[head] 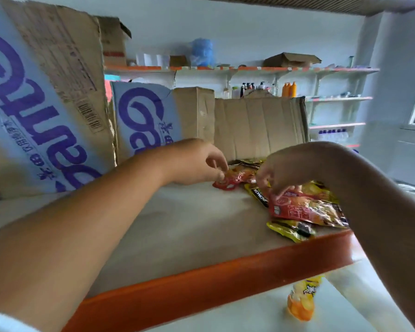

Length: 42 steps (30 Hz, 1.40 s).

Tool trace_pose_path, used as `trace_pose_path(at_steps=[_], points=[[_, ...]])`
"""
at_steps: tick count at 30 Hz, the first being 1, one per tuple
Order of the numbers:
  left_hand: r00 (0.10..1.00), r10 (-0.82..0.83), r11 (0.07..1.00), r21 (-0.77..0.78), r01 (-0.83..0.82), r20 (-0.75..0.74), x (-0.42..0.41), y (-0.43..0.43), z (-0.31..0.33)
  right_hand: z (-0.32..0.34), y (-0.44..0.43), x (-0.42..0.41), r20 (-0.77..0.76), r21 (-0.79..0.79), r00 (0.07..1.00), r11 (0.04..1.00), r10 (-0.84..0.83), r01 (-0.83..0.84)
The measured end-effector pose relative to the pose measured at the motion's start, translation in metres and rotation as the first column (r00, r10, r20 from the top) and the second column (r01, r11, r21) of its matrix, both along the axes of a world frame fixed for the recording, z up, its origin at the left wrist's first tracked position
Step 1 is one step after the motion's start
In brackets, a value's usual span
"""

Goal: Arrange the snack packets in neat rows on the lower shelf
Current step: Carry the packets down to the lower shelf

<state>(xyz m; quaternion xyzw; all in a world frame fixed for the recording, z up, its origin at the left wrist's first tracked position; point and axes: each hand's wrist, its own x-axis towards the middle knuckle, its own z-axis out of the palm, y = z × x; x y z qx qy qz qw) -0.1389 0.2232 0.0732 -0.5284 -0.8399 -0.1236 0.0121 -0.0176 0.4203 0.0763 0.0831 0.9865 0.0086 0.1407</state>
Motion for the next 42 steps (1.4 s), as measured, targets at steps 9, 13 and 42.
trace_pose_path(at_steps=[9, 13, 42], points=[[0.899, 0.115, 0.962, 0.179, -0.207, 0.422, -0.029, -0.027, -0.010, 0.024, -0.043, -0.061, -0.406, -0.199, 0.898, 0.942, 0.172, -0.271], [0.906, 0.110, 0.940, 0.252, -0.229, 0.409, -0.032, -0.027, -0.006, 0.010, -0.057, -0.076, -0.614, -0.383, 0.789, 0.868, 0.017, -0.316], [0.954, 0.294, 0.920, -0.286, -0.267, 0.057, -0.034, -0.036, -0.015, -0.011, -0.036, -0.067, -0.179, -0.128, 0.945, 0.946, 0.274, -0.299]])
